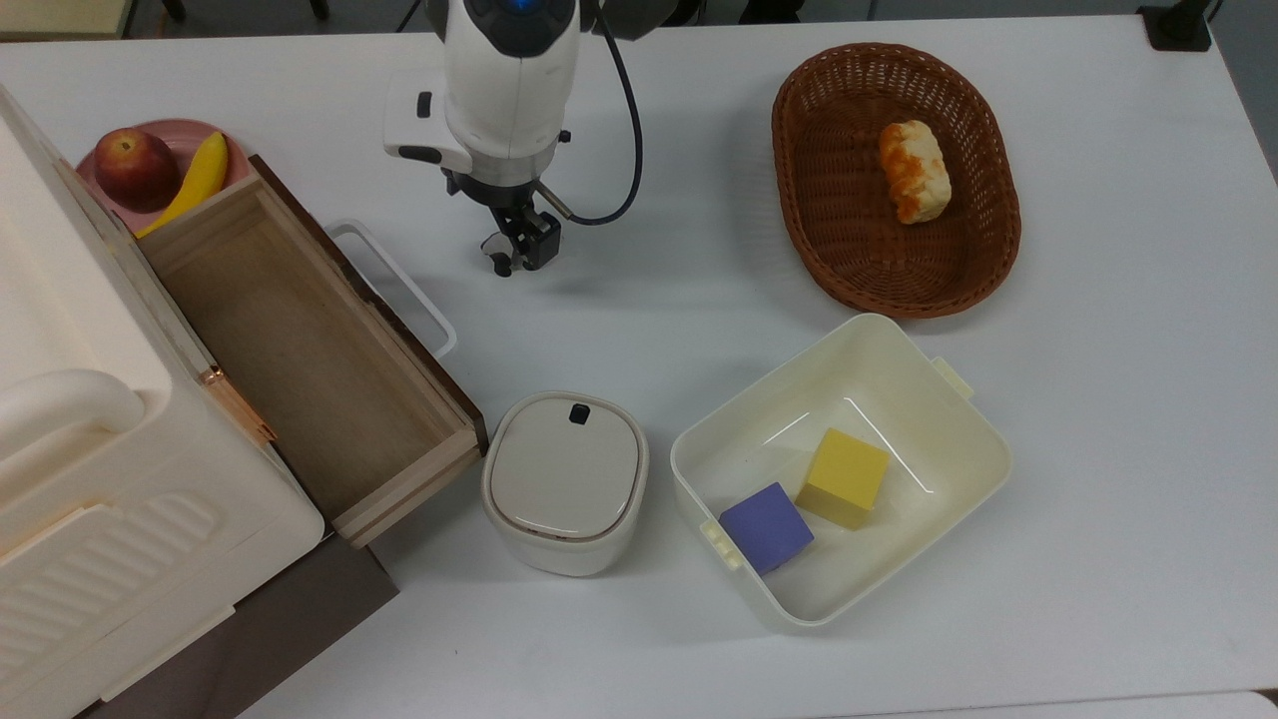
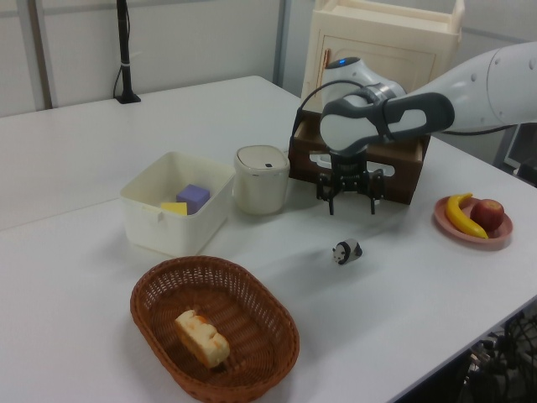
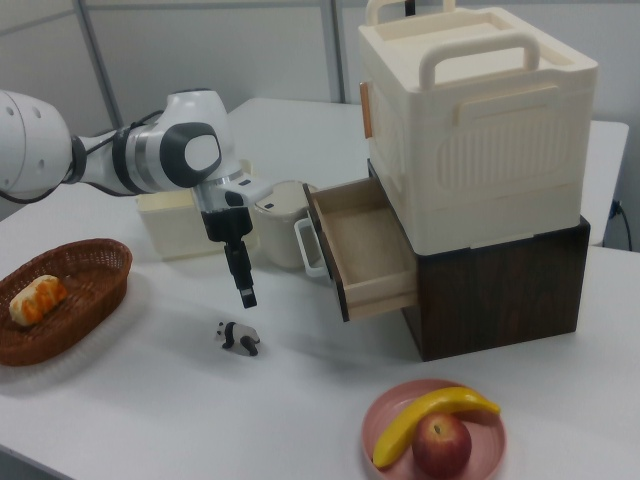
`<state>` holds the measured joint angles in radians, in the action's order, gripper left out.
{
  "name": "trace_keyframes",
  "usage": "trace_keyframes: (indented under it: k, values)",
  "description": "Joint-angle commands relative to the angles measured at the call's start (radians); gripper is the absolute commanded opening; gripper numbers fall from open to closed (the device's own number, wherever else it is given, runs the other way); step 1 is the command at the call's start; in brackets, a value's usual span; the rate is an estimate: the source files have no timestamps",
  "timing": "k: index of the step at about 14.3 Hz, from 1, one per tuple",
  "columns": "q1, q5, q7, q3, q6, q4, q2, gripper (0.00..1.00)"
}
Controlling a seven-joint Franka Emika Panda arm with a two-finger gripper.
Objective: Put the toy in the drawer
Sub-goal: 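Descend onto the panda toy and close the gripper on it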
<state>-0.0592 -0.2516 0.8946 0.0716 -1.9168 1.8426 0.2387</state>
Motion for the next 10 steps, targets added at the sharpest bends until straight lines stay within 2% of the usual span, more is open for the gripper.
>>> trace_keyframes:
  k: [1, 5, 7, 8, 10]
  values:
    - [0.009, -0.077, -0.163, 0.017, -0.027, 0.064, -0.016, 1.00]
    - [0.010, -0.075, -0.490, 0.025, 0.014, 0.070, -0.018, 1.00]
    - [0.001, -0.042, -0.667, 0.025, 0.030, 0.060, -0.024, 1.00]
    - [-0.001, -0.006, -0.686, 0.025, 0.028, 0.053, -0.027, 1.00]
    - [-0.001, 0.015, -0.646, 0.023, 0.019, 0.049, -0.026, 1.00]
